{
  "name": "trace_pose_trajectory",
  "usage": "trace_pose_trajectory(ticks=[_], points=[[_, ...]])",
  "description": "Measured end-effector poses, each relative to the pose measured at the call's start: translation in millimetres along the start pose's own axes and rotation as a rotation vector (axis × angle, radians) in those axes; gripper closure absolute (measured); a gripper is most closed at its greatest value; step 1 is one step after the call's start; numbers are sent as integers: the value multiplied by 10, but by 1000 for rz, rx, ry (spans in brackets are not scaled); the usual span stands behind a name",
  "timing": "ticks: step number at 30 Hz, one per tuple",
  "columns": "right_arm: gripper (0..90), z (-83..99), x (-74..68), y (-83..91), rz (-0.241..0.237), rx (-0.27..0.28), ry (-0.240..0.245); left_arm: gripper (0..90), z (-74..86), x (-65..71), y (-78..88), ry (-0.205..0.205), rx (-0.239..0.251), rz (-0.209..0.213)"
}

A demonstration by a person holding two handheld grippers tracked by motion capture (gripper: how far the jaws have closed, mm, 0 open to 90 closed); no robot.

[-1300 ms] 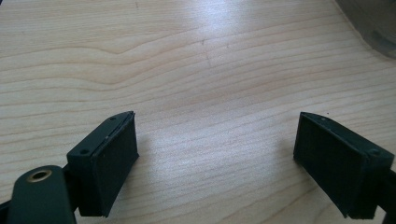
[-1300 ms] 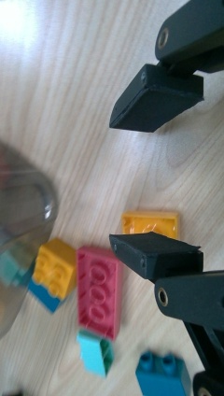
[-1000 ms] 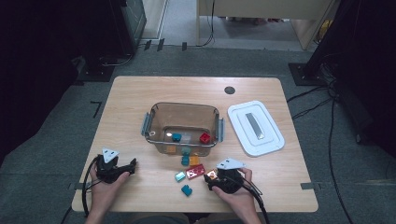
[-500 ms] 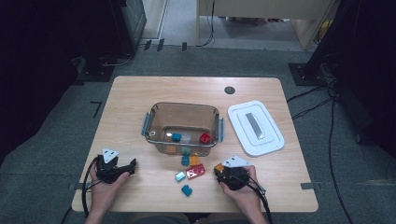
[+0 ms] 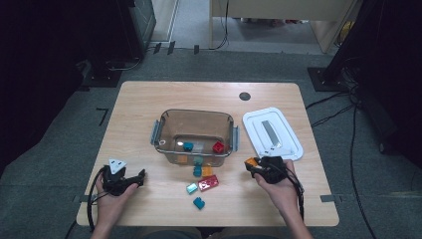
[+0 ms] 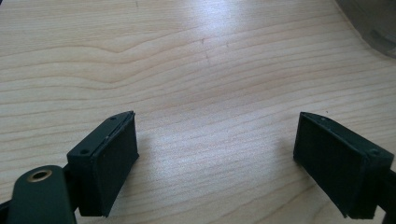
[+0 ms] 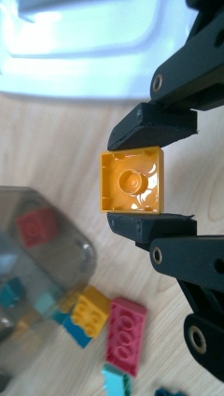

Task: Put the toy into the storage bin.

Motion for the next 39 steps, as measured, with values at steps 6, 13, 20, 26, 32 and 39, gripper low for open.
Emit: trace_pose_trajectory(ticks=[6, 13, 20, 26, 32, 39], points=[[602, -320, 71, 173, -10, 23, 33, 135, 0, 0, 0, 1, 0, 0], [601, -611, 37, 281, -34, 36, 62, 135, -1, 1, -1, 2, 2, 0], [601, -965, -118, 311, -49, 55, 117, 135, -1, -1, 0, 0, 0, 0], [601, -1202, -307, 166, -76, 54, 156, 135, -1, -1, 0, 0, 1, 0], [601, -1341, -480, -32, -101, 34, 188, 135, -1, -2, 0, -1, 0, -1], [601, -1434, -599, -272, -111, -1, 203, 135, -1, -1, -1, -2, 1, 0]])
Point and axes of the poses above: each handheld gripper's, and its own axes: y roughly backward along the jaws, z roughly out of its underside, x roughly to its right, the point moved 6 cm from there along -y, roughly forward along the jaws, and after that the axes turned 4 degrees about y, right-handed, at the moved point
